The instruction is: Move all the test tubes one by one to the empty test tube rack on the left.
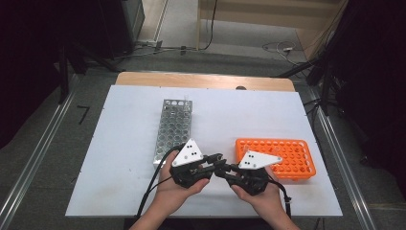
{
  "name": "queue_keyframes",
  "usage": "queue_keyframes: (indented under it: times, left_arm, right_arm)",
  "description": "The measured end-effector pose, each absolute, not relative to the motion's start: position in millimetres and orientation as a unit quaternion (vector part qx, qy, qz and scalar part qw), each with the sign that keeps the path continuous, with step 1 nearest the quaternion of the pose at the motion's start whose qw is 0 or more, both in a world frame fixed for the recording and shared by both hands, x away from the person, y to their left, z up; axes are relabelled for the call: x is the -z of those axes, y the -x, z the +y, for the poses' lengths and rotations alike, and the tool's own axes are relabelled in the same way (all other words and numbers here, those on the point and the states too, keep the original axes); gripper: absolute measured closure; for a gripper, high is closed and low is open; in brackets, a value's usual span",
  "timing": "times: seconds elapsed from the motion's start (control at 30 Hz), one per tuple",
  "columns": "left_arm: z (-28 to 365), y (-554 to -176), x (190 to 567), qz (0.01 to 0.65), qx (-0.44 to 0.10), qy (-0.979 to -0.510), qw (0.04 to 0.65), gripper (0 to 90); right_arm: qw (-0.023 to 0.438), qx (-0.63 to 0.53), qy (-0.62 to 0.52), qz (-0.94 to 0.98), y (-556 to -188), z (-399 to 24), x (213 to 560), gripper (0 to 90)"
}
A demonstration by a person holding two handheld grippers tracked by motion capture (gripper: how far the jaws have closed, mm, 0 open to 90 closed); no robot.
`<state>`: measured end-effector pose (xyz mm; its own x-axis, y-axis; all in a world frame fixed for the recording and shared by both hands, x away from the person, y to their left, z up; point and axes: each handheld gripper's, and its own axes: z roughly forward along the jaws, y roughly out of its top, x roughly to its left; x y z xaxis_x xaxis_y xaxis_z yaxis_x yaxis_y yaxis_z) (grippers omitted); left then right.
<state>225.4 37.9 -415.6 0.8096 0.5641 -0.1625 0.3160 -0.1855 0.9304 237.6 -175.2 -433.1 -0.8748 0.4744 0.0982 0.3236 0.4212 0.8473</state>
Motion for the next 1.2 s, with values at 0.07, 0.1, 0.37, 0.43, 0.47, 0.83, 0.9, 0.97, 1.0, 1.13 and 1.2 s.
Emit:
queue_keyframes:
  times: [0.07, 0.1, 0.37, 0.43, 0.47, 0.83, 0.9, 0.97, 1.0, 1.13, 1.2]
  left_arm:
    - [38.7, -226.3, 415.4, 0.289, -0.109, -0.761, 0.570, 76.1]
    - [39.4, -226.6, 415.0, 0.293, -0.111, -0.759, 0.570, 76.1]
    - [52.9, -234.1, 404.9, 0.302, -0.128, -0.748, 0.577, 76.1]
    - [56.3, -237.9, 401.5, 0.306, -0.132, -0.742, 0.581, 76.1]
    - [57.9, -239.9, 399.8, 0.309, -0.133, -0.739, 0.583, 76.1]
    - [77.1, -267.1, 387.5, 0.323, -0.158, -0.734, 0.576, 76.1]
    - [82.8, -274.1, 385.0, 0.328, -0.164, -0.732, 0.575, 76.1]
    - [88.8, -280.7, 382.4, 0.336, -0.171, -0.728, 0.573, 76.1]
    - [92.1, -284.0, 381.0, 0.340, -0.176, -0.726, 0.571, 76.1]
    - [103.9, -297.6, 375.9, 0.361, -0.189, -0.713, 0.571, 76.1]
    - [107.9, -304.3, 373.6, 0.367, -0.192, -0.707, 0.573, 76.1]
  right_arm:
    - [0.077, -0.485, -0.241, 0.837, -237.9, -175.8, 433.0, 73.0]
    - [0.079, -0.486, -0.243, 0.836, -237.6, -176.4, 432.8, 71.3]
    - [0.090, -0.499, -0.241, 0.828, -234.0, -192.5, 428.7, 42.4]
    - [0.095, -0.498, -0.238, 0.828, -233.4, -198.8, 427.0, 31.1]
    - [0.100, -0.496, -0.233, 0.831, -232.7, -201.7, 426.1, 25.5]
    - [0.111, -0.517, -0.241, 0.814, -233.1, -240.9, 414.9, 0.0]
    - [0.115, -0.517, -0.242, 0.813, -232.7, -245.8, 413.6, 0.0]
    - [0.120, -0.515, -0.246, 0.812, -231.7, -251.4, 413.6, 0.0]
    - [0.122, -0.515, -0.249, 0.811, -231.4, -254.3, 414.1, 0.0]
    - [0.129, -0.513, -0.263, 0.807, -230.1, -268.3, 416.3, 0.0]
    - [0.131, -0.513, -0.271, 0.804, -229.4, -275.8, 417.0, 0.0]
